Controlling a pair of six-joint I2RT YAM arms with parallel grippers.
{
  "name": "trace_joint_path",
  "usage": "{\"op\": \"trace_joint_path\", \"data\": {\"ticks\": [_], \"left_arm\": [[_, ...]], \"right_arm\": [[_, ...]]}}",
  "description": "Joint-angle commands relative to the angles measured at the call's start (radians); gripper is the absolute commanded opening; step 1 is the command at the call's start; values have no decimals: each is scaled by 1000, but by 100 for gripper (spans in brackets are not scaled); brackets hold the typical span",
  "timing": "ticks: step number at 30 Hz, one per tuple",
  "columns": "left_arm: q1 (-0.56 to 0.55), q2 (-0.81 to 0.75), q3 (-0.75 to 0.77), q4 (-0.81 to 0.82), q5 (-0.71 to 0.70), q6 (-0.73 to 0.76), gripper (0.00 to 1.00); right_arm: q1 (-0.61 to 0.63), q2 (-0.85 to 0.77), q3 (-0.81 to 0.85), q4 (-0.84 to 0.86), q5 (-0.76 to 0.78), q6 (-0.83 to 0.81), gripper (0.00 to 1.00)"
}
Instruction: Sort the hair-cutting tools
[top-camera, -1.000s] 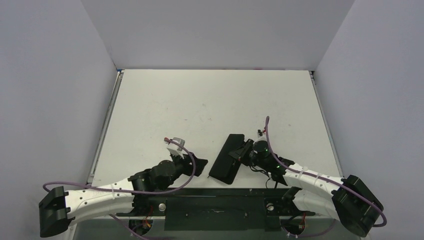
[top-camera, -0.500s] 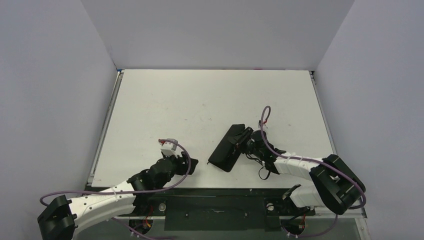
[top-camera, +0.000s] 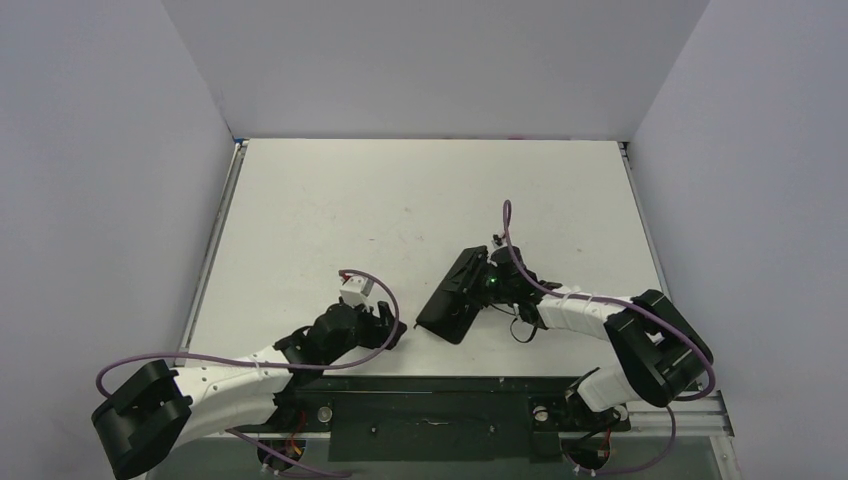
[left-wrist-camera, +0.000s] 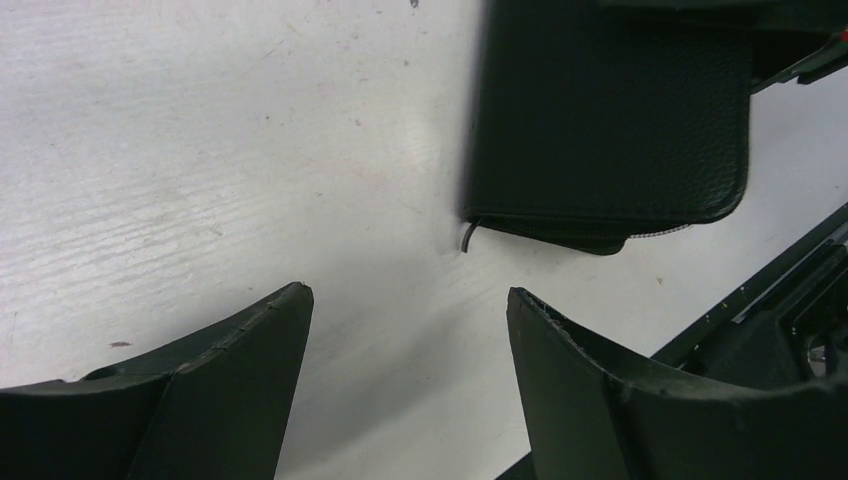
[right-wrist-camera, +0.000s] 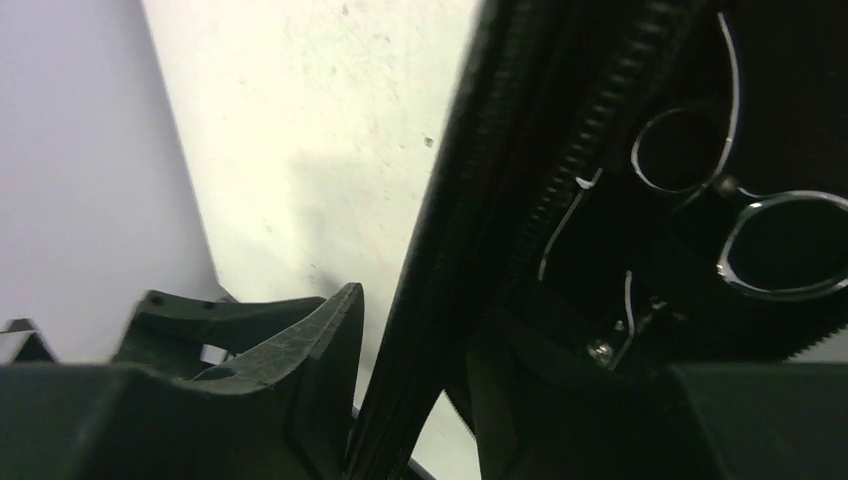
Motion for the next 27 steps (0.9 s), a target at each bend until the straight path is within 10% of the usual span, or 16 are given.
{"op": "trace_joint_path", "data": {"ticks": [1,11,27], "left_arm": [[11,6,59,79,46,30,69],[19,-14,29,89,41,6,69],[33,-4,34,118,64,18,69]], "right_arm": [[-7,-35,61,-201,-26,-107,36],[-14,-44,-10,-188,-11,-73,0],[16,-45,-122,286,185,261,0]]}}
